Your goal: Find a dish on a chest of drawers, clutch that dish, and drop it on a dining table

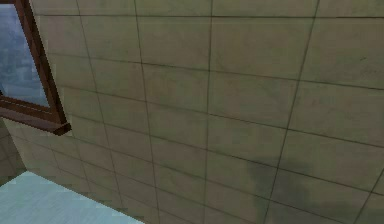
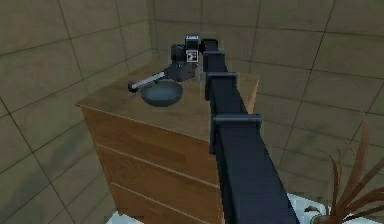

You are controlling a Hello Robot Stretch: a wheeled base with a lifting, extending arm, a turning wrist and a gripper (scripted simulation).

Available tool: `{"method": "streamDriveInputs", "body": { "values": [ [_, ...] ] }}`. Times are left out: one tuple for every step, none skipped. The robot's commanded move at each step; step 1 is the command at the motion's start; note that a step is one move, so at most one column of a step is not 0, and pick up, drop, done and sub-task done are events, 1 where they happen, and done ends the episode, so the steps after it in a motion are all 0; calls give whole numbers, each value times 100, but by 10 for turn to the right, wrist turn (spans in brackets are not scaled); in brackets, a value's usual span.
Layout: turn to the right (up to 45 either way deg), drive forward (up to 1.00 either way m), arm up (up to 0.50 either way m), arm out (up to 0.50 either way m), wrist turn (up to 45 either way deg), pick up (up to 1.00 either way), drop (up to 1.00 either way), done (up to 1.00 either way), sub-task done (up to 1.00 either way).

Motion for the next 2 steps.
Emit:
{"method": "streamDriveInputs", "body": {
  "values": [
    [0, 0, 0, 0, 120, 0, 0, 0, 0],
    [0, 0, -8, 0, 0, 0, 0, 0, 0]
  ]
}}
